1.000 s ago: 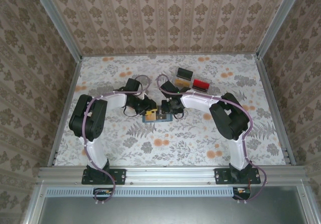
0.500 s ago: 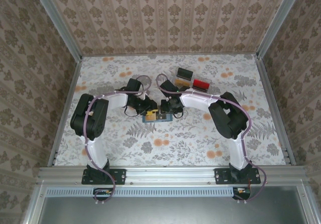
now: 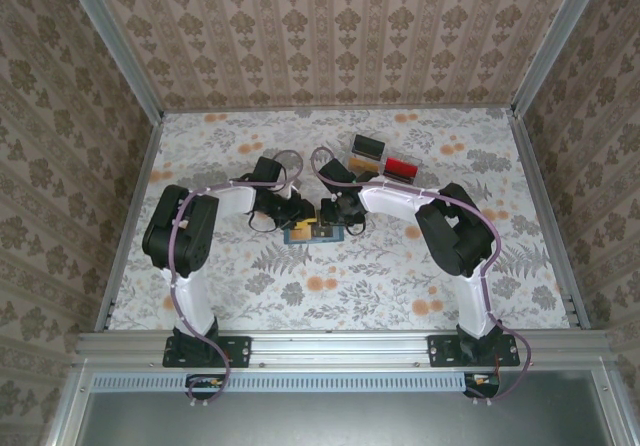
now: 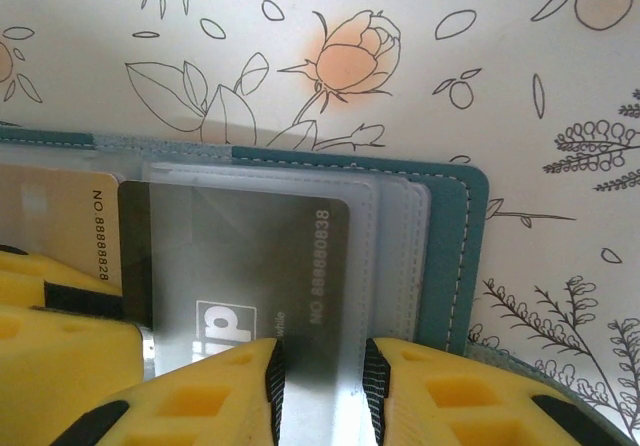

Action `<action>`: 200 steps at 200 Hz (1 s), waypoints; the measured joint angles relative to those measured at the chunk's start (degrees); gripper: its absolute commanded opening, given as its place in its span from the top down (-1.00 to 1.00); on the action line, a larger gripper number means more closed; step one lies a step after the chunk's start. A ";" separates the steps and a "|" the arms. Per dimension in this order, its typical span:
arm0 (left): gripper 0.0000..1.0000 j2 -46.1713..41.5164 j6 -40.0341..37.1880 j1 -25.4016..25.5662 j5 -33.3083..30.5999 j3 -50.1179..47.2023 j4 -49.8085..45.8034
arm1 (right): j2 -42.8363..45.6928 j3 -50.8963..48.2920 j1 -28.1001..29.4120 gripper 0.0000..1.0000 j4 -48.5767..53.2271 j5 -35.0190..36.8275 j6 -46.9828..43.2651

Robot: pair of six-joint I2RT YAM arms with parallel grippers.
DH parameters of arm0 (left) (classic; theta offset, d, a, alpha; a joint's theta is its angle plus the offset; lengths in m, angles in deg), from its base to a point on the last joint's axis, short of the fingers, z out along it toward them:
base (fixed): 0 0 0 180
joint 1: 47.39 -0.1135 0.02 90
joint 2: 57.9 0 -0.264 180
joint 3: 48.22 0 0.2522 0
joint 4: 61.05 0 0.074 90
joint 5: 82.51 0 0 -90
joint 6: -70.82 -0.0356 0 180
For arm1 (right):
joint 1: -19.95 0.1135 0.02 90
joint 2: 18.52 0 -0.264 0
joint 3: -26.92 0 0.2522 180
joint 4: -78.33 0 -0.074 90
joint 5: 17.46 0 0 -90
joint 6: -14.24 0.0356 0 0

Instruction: Take the credit cards out of the card holder

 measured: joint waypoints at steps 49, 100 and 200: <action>0.55 0.00 0.59 -0.87 2.56 -1.95 3.93 | 0.00 0.00 -0.02 0.39 0.00 0.00 -0.02; 0.68 0.00 1.14 -1.31 4.17 -3.28 6.71 | 0.00 -0.02 -0.07 0.42 -0.02 0.00 0.00; 1.00 -0.94 0.17 -3.61 4.94 -6.34 9.01 | 0.48 -0.92 -0.37 0.38 -1.22 -0.92 0.02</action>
